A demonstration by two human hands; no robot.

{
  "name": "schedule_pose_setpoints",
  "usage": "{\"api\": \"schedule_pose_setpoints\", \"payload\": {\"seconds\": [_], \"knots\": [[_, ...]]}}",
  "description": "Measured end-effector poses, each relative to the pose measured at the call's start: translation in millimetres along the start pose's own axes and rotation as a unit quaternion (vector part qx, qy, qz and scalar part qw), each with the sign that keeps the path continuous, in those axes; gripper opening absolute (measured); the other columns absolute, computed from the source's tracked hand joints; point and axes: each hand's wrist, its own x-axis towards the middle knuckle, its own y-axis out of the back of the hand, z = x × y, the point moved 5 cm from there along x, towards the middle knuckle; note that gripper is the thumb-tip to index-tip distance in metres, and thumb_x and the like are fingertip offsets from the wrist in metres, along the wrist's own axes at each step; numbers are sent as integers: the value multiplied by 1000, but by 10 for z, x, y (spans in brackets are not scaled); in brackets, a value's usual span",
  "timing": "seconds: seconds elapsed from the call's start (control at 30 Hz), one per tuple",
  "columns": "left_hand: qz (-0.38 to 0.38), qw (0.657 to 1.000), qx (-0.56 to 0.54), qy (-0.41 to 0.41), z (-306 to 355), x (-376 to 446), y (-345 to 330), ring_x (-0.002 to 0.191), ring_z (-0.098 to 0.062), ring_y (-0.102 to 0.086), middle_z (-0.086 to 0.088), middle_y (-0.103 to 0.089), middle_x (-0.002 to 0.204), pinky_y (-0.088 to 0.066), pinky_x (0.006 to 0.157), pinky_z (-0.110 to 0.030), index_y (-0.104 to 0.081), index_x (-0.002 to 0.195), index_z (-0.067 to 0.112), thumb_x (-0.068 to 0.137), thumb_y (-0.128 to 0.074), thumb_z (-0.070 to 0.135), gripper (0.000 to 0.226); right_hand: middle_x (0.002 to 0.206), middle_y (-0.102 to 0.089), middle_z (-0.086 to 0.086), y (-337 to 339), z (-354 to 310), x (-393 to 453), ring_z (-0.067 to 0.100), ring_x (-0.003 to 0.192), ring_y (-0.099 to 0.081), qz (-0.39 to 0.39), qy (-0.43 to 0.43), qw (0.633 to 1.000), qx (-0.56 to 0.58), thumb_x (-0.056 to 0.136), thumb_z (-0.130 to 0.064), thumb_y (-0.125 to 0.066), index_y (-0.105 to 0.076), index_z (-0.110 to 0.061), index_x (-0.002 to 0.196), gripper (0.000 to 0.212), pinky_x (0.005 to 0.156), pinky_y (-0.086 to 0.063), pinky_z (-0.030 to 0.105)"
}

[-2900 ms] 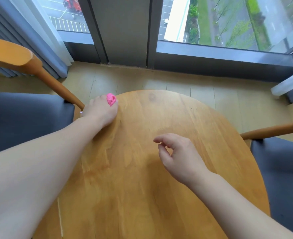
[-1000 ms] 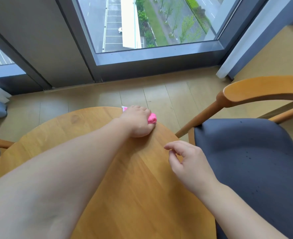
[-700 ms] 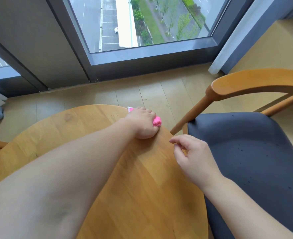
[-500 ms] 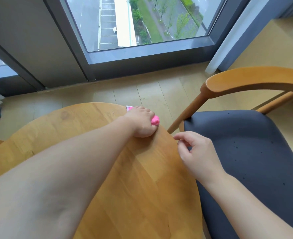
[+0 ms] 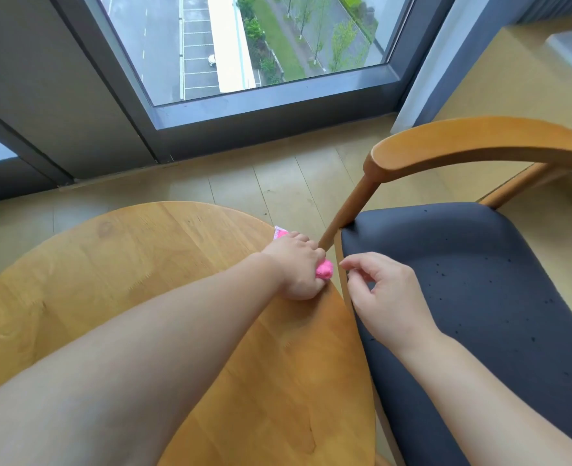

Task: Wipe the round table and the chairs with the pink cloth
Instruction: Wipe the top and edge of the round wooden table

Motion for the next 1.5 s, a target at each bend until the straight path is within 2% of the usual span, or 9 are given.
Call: {"api": "schedule_pose_setpoints", "payload": {"seconds": [0.43, 0.67, 0.8, 0.93, 1.0, 1.07, 1.2, 1.37, 1.5], "knots": [[-15, 999, -13, -32, 319, -32, -13, 123, -26, -43, -8, -53, 129, -26, 111, -37, -50, 128, 14, 92, -36, 47, 51, 88, -67, -9, 116, 169, -48, 8, 84, -62, 26, -23, 999, -10, 86, -1, -58, -74, -11, 95, 21, 75, -46, 15], [-33, 996, 21, -76, 703, -74, -94, 119, -26, -46, -7, -56, 126, -28, 109, -39, -53, 125, 15, 92, -35, 45, 48, 87, -67, -9, 162, 307, -128, 8, 80, -61, 37, -49, 998, -14, 87, -2, -57, -73, -13, 94, 22, 71, -47, 19], [-42, 995, 39, -82, 791, -117, -86, 121, -26, -45, -8, -55, 128, -26, 110, -38, -53, 126, 14, 93, -35, 44, 48, 81, -63, -12, 175, 401, -182, -1, 70, -55, 38, -77, 996, -11, 89, -5, -56, -73, -14, 97, 21, 65, -40, 14], [-54, 993, 45, -95, 945, -188, -119, 123, -25, -44, -7, -54, 130, -26, 111, -38, -52, 128, 15, 93, -36, 43, 48, 83, -66, -15, 131, 472, -237, -4, 76, -58, 3, -116, 993, -15, 93, -15, -55, -70, -23, 98, 18, 63, -39, 10], [-60, 991, 55, -104, 1041, -227, -152, 122, -24, -44, -6, -54, 130, -26, 111, -37, -52, 129, 16, 92, -38, 43, 48, 74, -64, -17, 126, 489, -239, -5, 71, -58, -11, -130, 991, -20, 94, -21, -53, -65, -29, 88, 16, 58, -39, 13], [-60, 991, 58, -106, 1093, -258, -161, 121, -24, -44, -5, -55, 129, -25, 112, -37, -53, 128, 17, 92, -39, 42, 46, 65, -62, -7, 108, 511, -230, 1, 64, -57, -25, -146, 989, -15, 97, -27, -49, -64, -18, 82, 23, 54, -42, 24], [-60, 991, 66, -102, 1127, -282, -147, 122, -22, -44, -2, -54, 128, -25, 112, -36, -53, 128, 18, 90, -46, 39, 44, 92, -68, 14, 10, 572, -215, 23, 89, -63, -70, -203, 977, 10, 101, -37, -36, -64, 0, 97, 47, 75, -50, 36], [-20, 992, 35, -119, 1153, -386, -221, 136, -24, -31, -4, -45, 141, -18, 116, -37, -51, 135, 15, 89, -57, 29, 49, 99, -70, 11, -187, 644, -152, 24, 97, -64, -142, -296, 942, 64, 101, -48, -27, -65, -8, 87, 57, 86, -48, 39], [38, 988, -57, -135, 1044, -596, -247, 129, -23, -34, -7, -42, 134, -36, 105, -32, -52, 132, 13, 92, -54, 18, 40, 104, -69, 18, -328, 719, -198, 31, 101, -64, -164, -357, 914, 107, 99, -56, -23, -61, 8, 105, 74, 96, -49, 49]]}}
